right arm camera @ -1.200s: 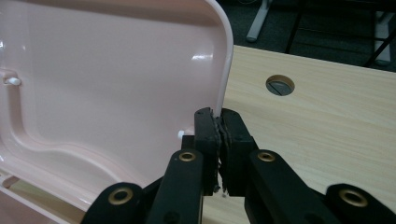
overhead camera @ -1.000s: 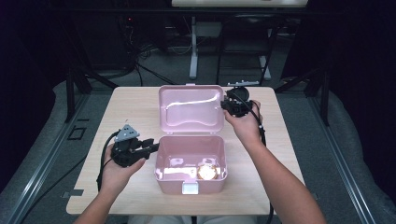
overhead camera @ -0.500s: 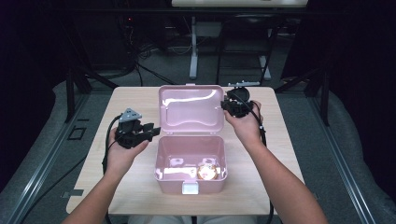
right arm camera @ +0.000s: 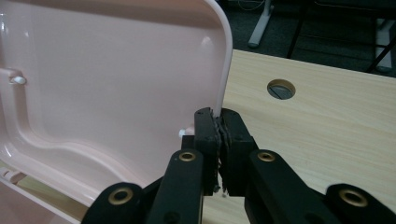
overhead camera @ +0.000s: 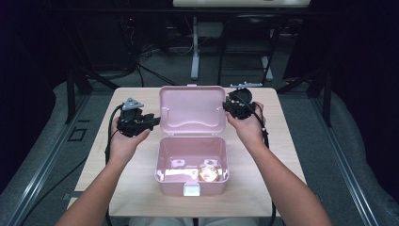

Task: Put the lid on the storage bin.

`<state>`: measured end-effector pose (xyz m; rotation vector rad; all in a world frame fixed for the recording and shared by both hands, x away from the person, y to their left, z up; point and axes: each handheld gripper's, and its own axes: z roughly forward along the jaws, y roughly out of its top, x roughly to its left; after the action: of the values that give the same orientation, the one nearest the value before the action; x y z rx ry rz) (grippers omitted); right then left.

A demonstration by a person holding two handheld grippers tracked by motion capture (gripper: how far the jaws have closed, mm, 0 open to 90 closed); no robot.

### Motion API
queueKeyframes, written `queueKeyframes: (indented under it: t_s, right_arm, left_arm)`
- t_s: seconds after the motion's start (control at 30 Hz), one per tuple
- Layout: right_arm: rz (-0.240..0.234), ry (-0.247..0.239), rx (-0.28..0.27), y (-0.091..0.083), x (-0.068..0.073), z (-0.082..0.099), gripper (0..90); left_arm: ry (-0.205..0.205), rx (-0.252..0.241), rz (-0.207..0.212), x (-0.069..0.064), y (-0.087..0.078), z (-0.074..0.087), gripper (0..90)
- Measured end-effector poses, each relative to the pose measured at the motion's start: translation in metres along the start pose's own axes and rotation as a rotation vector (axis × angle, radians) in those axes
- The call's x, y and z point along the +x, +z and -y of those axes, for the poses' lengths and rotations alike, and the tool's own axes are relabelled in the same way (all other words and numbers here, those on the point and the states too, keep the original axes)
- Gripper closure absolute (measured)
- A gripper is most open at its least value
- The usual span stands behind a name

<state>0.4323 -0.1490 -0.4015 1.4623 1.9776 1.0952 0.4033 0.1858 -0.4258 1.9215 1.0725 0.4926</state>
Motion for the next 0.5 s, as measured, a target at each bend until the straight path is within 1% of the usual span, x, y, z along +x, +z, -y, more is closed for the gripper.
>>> queueKeyframes:
  t_s: [0.07, 0.17, 0.4, 0.5]
  right_arm:
    - [0.0, 0.0, 0.0, -0.001, 0.0, 0.0, 86.6]
    - [-0.001, 0.001, -0.004, -0.001, 0.001, 0.0, 86.7]
    - [-0.005, -0.005, -0.009, -0.004, 0.001, 0.001, 86.6]
    - [-0.006, -0.006, -0.01, -0.004, 0.001, 0.001, 86.7]
  left_arm:
    - [0.001, 0.008, -0.009, 0.001, 0.001, -0.005, 65.2]
    - [-0.011, 0.004, -0.019, 0.003, 0.002, -0.012, 65.1]
    - [-0.011, 0.007, -0.042, 0.005, 0.005, -0.026, 64.4]
    - [-0.014, 0.004, -0.043, 0.006, 0.006, -0.03, 64.3]
